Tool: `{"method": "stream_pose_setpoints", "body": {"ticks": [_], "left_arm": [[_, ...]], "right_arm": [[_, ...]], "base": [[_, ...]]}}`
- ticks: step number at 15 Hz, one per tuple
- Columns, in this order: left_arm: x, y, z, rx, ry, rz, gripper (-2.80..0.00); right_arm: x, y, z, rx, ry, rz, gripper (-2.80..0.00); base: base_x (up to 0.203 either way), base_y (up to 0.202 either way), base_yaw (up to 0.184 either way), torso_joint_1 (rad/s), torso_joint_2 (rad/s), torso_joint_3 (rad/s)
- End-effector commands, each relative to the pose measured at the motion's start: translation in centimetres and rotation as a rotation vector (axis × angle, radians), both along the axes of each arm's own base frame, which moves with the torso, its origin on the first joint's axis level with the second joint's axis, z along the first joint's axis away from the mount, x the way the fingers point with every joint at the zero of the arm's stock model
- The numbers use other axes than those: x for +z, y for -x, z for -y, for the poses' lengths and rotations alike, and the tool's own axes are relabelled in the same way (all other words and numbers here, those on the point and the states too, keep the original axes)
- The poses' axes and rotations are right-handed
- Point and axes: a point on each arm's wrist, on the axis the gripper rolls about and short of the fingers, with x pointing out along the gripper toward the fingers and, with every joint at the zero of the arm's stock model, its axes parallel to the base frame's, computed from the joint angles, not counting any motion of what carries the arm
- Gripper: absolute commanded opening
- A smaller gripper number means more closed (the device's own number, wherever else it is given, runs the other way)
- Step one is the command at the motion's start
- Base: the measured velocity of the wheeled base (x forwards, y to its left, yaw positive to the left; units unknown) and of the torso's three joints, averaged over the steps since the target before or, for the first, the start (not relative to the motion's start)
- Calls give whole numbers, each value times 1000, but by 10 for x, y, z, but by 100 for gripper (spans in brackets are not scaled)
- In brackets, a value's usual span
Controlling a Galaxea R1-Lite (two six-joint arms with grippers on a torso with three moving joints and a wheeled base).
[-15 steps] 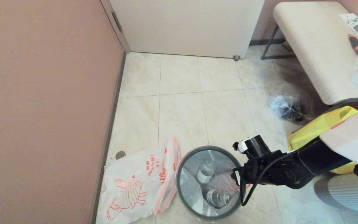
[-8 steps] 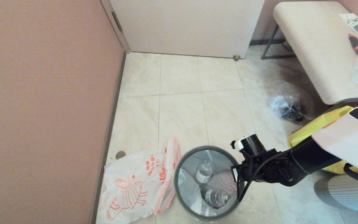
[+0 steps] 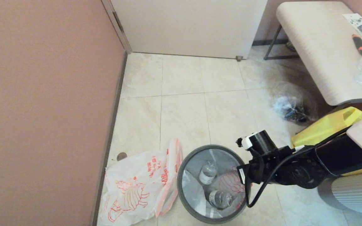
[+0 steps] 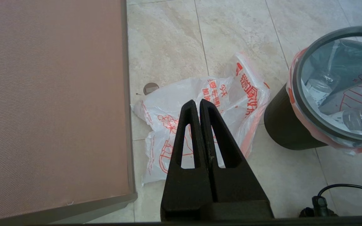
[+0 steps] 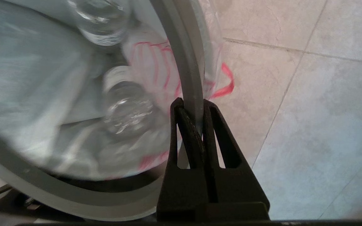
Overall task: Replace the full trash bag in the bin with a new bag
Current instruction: Place the trash can ring on the floor
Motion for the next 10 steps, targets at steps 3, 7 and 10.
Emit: {"method": "stream_pose_setpoints", "body": {"ticks": [3,7,10], "left_arm": [[0,0,0,0,0,2,-280],[0,0,0,0,0,2,-280],[0,0,0,0,0,2,-280]], "right_arm": [[57,43,8,-5,-69,23,-280],[103,96,24,-8,-125,6,-280],[116,118,57,-123,-93,-8,-280]], "base": [[0,0,0,0,0,0],[0,0,0,0,0,0],[0,0,0,0,0,0]]}}
